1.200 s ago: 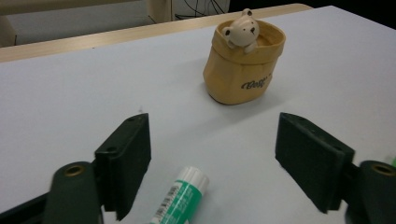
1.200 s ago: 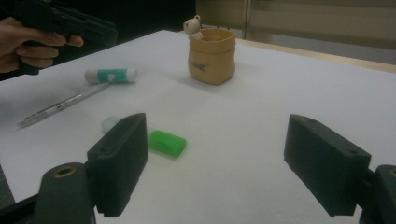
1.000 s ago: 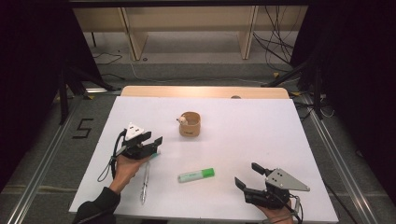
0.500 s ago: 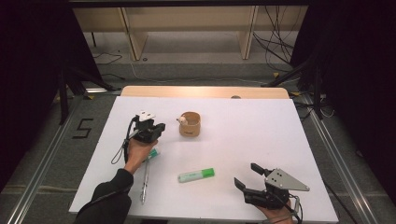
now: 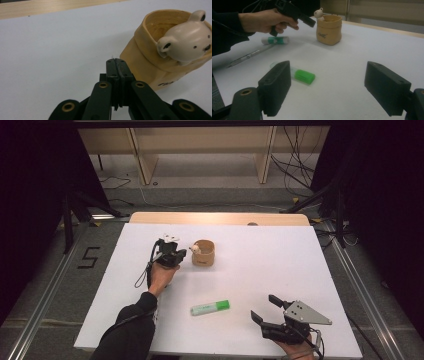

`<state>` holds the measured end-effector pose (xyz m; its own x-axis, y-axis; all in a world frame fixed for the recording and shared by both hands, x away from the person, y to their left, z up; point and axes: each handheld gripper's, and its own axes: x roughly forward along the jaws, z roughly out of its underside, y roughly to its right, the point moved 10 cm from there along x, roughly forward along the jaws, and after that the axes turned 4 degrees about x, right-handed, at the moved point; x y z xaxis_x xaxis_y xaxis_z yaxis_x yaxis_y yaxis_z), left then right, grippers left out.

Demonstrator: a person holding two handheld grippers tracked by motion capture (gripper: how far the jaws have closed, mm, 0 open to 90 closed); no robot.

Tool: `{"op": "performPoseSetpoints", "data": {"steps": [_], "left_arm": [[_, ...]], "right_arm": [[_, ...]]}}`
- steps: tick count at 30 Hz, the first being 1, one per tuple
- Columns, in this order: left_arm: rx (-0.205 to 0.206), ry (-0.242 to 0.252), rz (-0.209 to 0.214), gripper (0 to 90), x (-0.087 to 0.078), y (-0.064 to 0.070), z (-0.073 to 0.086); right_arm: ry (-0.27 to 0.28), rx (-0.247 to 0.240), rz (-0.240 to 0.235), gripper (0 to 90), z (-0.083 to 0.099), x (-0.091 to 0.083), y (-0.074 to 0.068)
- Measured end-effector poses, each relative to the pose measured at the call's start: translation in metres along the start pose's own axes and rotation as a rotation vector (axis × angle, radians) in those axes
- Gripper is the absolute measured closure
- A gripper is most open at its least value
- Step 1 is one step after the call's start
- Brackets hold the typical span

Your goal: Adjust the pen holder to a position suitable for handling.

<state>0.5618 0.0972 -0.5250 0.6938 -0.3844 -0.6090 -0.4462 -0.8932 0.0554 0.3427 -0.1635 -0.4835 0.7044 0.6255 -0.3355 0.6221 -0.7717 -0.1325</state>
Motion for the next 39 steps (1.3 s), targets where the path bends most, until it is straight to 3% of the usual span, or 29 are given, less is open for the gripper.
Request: {"op": "performPoseSetpoints", "data": {"steps": [5, 10, 14, 39], "left_arm": [[0.010, -0.016, 0.001, 89.4, 0.009, 0.007, -0.002], [-0.020, -0.017, 0.012, 89.4, 0.018, 0.010, -0.001], [-0.015, -0.021, 0.016, 89.4, 0.023, 0.013, -0.002], [-0.017, -0.041, -0.005, 89.7, 0.030, 0.008, -0.004]], "right_arm": [[-0.002, -0.002, -0.004, 22.2, 0.000, 0.000, -0.001], [-0.006, -0.003, -0.004, 21.4, 0.001, 0.000, -0.001], [-0.006, -0.002, -0.002, 20.3, 0.001, 0.001, -0.001], [-0.015, -0.003, -0.012, 19.9, 0.003, 0.003, -0.002]]}}
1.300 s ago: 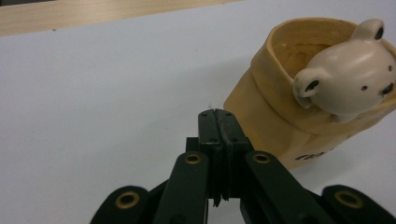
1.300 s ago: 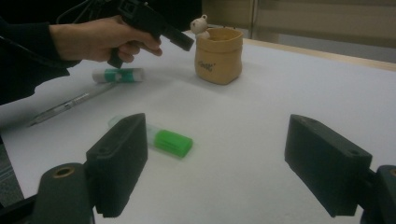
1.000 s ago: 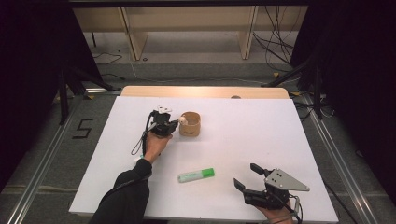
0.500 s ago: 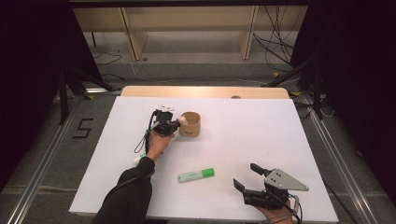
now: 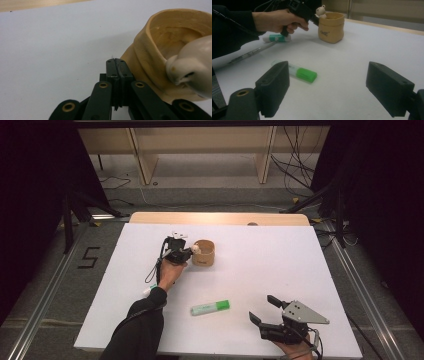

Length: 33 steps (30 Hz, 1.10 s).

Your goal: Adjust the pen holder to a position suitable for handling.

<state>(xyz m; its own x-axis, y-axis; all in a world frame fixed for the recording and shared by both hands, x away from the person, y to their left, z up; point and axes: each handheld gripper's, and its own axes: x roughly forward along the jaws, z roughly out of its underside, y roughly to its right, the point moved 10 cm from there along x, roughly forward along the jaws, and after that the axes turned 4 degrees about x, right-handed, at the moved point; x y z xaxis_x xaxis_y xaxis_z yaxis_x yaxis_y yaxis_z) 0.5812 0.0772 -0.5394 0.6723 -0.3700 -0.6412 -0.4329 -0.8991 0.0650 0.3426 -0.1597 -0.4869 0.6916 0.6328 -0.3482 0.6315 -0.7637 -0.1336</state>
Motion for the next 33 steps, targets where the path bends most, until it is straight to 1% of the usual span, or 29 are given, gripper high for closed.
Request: {"op": "performPoseSetpoints", "data": {"steps": [4, 5, 7, 9, 11, 13, 14, 16, 20, 21, 22, 23, 29, 33], "left_arm": [[-0.004, 0.003, -0.006, 89.7, 0.001, -0.001, -0.001], [-0.012, 0.007, -0.003, 89.7, 0.003, 0.001, -0.001], [-0.008, 0.009, 0.000, 89.7, 0.003, 0.002, -0.002], [-0.004, 0.009, 0.007, 89.7, 0.005, 0.007, -0.003], [0.001, 0.007, 0.007, 89.7, 0.006, 0.009, -0.004], [0.006, 0.010, 0.015, 89.7, 0.008, 0.014, -0.005], [0.017, 0.008, 0.023, 89.7, 0.010, 0.019, -0.006], [0.027, 0.006, 0.029, 89.7, 0.011, 0.024, -0.007], [0.030, 0.009, 0.034, 89.7, 0.014, 0.032, -0.009], [0.030, 0.009, 0.034, 89.7, 0.014, 0.032, -0.009], [0.040, 0.006, 0.039, 89.7, 0.014, 0.034, -0.009], [0.042, 0.010, 0.040, 89.7, 0.015, 0.037, -0.010], [0.055, 0.010, 0.051, 89.7, 0.018, 0.045, -0.011], [0.065, 0.010, 0.053, 89.6, 0.019, 0.047, -0.011]], "right_arm": [[-0.001, 0.001, 0.000, 20.0, 0.000, 0.000, 0.000], [-0.001, 0.002, 0.000, 20.0, 0.000, 0.000, 0.000], [0.000, 0.000, -0.002, 20.0, 0.000, 0.000, 0.000], [-0.001, 0.002, 0.000, 20.0, 0.000, 0.000, 0.000], [-0.003, 0.002, -0.001, 20.0, 0.000, 0.000, 0.000], [-0.001, 0.001, -0.001, 20.1, 0.000, 0.000, 0.000], [-0.001, 0.001, -0.001, 20.1, 0.000, 0.000, 0.000], [0.000, 0.001, -0.002, 20.1, 0.000, 0.000, 0.000], [0.001, 0.000, -0.003, 20.4, 0.000, -0.001, 0.000], [0.001, 0.000, -0.004, 20.4, 0.000, -0.001, 0.000], [0.000, 0.000, -0.005, 20.4, 0.000, -0.001, 0.000], [0.002, 0.000, -0.005, 20.4, 0.000, 0.000, 0.000], [0.001, 0.000, -0.006, 20.4, 0.000, 0.000, 0.000], [-0.003, 0.000, -0.007, 20.5, 0.001, 0.000, 0.000]]}}
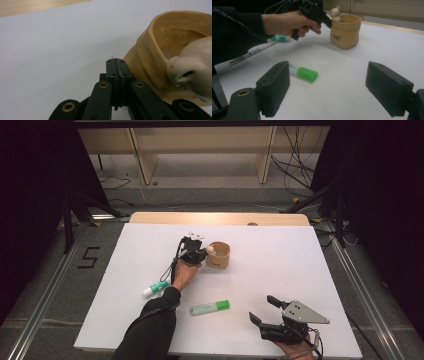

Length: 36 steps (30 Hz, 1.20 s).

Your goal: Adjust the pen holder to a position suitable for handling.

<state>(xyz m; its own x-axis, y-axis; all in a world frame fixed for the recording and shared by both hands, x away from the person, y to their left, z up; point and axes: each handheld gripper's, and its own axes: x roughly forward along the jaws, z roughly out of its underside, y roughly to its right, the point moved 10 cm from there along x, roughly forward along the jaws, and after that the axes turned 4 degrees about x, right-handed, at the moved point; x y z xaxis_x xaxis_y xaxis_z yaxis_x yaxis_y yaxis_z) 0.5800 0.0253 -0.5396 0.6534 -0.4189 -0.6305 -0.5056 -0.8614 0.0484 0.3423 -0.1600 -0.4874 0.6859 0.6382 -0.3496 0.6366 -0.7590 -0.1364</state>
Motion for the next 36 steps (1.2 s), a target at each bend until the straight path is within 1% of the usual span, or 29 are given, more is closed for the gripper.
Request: {"op": "performPoseSetpoints", "data": {"steps": [1, 3, 4, 5, 7, 9, 10, 12, 13, 14, 15, 16, 18, 19, 22, 24, 25, 26, 27, 30, 31, 32, 35, 36], "left_arm": [[-0.010, 0.008, 0.000, 89.6, 0.001, 0.001, 0.000], [-0.011, 0.007, 0.000, 89.6, 0.001, 0.000, 0.001], [-0.016, 0.003, 0.006, 89.5, 0.001, 0.000, 0.001], [-0.023, 0.004, 0.004, 89.5, 0.000, 0.000, 0.002], [-0.008, 0.000, -0.012, 89.3, -0.001, -0.002, 0.003], [-0.006, -0.001, -0.011, 85.9, -0.003, -0.003, 0.003], [0.003, -0.005, -0.009, 83.7, -0.009, -0.005, 0.002], [0.004, -0.007, -0.014, 77.9, -0.018, -0.009, 0.000], [0.004, -0.007, -0.014, 74.8, -0.018, -0.009, 0.000], [0.012, -0.014, -0.001, 71.6, -0.027, -0.012, -0.001], [0.012, -0.014, -0.001, 68.1, -0.027, -0.012, -0.001], [0.032, -0.033, -0.002, 64.6, -0.035, -0.017, 0.001], [0.050, -0.060, 0.018, 56.5, -0.045, -0.020, 0.005], [0.057, -0.062, 0.022, 52.5, -0.049, -0.022, 0.006], [0.070, -0.080, 0.060, 44.4, -0.065, -0.025, 0.009], [0.089, -0.084, 0.061, 39.6, -0.074, -0.028, 0.011], [0.105, -0.086, 0.059, 37.5, -0.079, -0.031, 0.012], [0.105, -0.086, 0.059, 36.3, -0.079, -0.031, 0.012], [0.106, -0.086, 0.060, 35.0, -0.084, -0.032, 0.013], [0.129, -0.101, 0.059, 31.2, -0.098, -0.039, 0.019], [0.133, -0.101, 0.050, 30.7, -0.106, -0.044, 0.023], [0.134, -0.106, 0.050, 30.0, -0.109, -0.047, 0.025], [0.138, -0.116, 0.043, 27.9, -0.119, -0.055, 0.034], [0.138, -0.116, 0.043, 27.8, -0.119, -0.055, 0.034]], "right_arm": [[0.000, 0.000, 0.000, 20.5, 0.000, 0.000, 0.000], [-0.002, -0.002, 0.000, 20.5, 0.000, 0.000, 0.000], [-0.001, -0.002, 0.002, 20.5, 0.000, 0.000, 0.000], [-0.002, 0.000, 0.001, 20.5, 0.000, 0.000, 0.001], [-0.001, 0.001, 0.003, 20.5, 0.001, 0.000, 0.001], [0.000, 0.002, 0.004, 20.6, 0.000, -0.001, 0.001], [0.000, 0.003, 0.003, 20.6, 0.000, -0.001, 0.001], [0.001, 0.004, 0.003, 20.6, 0.000, -0.001, 0.001], [0.001, 0.005, 0.003, 20.6, 0.000, -0.001, 0.001], [-0.001, 0.005, 0.003, 20.6, 0.000, -0.001, 0.001], [-0.001, 0.006, 0.001, 20.6, 0.000, 0.000, 0.001], [0.000, 0.003, 0.003, 20.6, 0.000, 0.000, 0.001], [0.000, 0.000, 0.002, 20.6, 0.000, -0.001, 0.000], [-0.001, -0.001, 0.002, 20.6, 0.000, -0.001, 0.000], [-0.002, -0.001, 0.002, 20.6, 0.000, -0.001, 0.000], [-0.002, 0.000, 0.003, 20.6, 0.000, -0.001, 0.000], [-0.001, 0.000, 0.002, 20.6, 0.000, -0.001, 0.000], [-0.001, 0.000, 0.002, 20.6, 0.000, -0.001, 0.000], [-0.001, -0.003, 0.002, 20.6, 0.000, -0.001, 0.000], [0.000, -0.002, 0.000, 20.6, 0.000, 0.000, -0.001], [0.000, -0.002, 0.000, 20.6, 0.000, 0.000, -0.001], [0.000, -0.003, -0.001, 20.5, 0.000, 0.000, -0.001], [-0.004, 0.000, -0.002, 20.5, 0.001, 0.000, -0.001], [-0.004, 0.000, -0.002, 20.5, 0.001, 0.000, -0.001]]}}
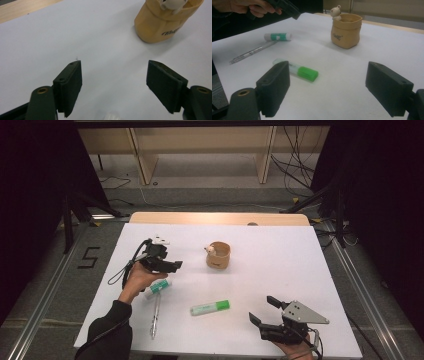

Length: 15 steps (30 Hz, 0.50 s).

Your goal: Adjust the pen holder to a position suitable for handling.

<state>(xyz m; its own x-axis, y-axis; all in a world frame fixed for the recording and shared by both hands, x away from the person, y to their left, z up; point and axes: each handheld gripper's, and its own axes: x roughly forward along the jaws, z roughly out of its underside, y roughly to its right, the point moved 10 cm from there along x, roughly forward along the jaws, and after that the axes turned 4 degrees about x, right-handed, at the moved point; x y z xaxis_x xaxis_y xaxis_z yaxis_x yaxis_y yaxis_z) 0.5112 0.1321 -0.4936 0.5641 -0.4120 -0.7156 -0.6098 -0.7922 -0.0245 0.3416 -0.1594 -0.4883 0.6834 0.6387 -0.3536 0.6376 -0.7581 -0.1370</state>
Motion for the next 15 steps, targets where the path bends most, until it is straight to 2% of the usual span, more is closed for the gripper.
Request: {"op": "performPoseSetpoints", "data": {"steps": [2, 7, 11, 15], "left_arm": [[0.005, -0.021, -0.005, 26.2, -0.006, -0.005, 0.007], [0.012, -0.031, -0.001, 24.2, -0.013, -0.007, 0.013], [0.015, -0.031, 0.007, 23.4, -0.018, -0.006, 0.015], [0.033, -0.052, 0.003, 22.5, -0.022, -0.004, 0.023]], "right_arm": [[-0.002, 0.000, -0.003, 20.5, 0.001, 0.001, 0.000], [-0.006, 0.005, -0.007, 20.5, 0.002, 0.000, 0.002], [0.003, 0.006, -0.003, 20.5, 0.001, -0.001, 0.003], [-0.003, 0.003, -0.006, 20.5, 0.002, 0.000, 0.002]]}}
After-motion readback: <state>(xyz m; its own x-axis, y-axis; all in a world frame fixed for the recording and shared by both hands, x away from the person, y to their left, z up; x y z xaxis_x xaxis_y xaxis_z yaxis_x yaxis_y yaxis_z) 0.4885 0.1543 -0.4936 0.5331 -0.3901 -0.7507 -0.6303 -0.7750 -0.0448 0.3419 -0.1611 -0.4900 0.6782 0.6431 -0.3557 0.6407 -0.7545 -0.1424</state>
